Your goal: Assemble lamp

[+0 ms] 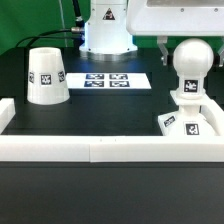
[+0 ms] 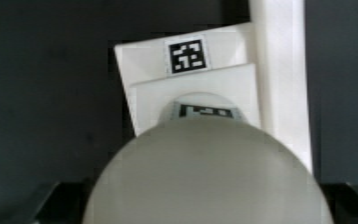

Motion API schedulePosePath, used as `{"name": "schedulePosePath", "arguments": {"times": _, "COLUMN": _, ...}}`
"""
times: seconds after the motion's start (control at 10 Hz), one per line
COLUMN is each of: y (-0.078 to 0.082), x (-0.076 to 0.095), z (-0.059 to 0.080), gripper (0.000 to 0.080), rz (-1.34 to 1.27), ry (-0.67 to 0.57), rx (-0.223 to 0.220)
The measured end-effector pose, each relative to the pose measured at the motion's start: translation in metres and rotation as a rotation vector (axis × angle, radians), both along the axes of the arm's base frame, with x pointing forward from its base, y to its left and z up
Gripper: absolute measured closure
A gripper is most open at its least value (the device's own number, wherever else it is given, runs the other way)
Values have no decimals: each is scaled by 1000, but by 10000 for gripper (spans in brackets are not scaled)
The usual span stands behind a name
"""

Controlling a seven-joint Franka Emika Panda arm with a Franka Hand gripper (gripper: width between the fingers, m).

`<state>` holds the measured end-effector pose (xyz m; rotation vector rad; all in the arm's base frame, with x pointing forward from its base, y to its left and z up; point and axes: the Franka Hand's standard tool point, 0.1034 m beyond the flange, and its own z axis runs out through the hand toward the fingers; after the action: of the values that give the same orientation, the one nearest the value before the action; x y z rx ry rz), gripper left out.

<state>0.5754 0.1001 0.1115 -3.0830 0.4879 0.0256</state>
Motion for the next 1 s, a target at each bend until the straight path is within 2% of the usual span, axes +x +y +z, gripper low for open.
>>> {"name": "schedulePosePath", "arguments": {"times": 0.4, "y": 0, "x": 0, "z": 0, "gripper": 219, "rz": -251, "ry": 12, "rx": 21}}
{"name": "schedulePosePath", "arguments": {"times": 0.5, "y": 1, "x": 0, "z": 0, "gripper": 162, "rz": -249, "ry": 13, "rx": 24}}
{"name": "schedulePosePath", "arguments": {"times": 0.6, "y": 1, "x": 0, "z": 0, "gripper": 119, "rz": -241, "ry": 13, "rx": 24}}
{"name": "schedulePosePath", "arguments": {"times": 1.0, "y": 6, "x": -1, "z": 0, "gripper": 101, "rz": 27, "ry": 3, "rx": 30}}
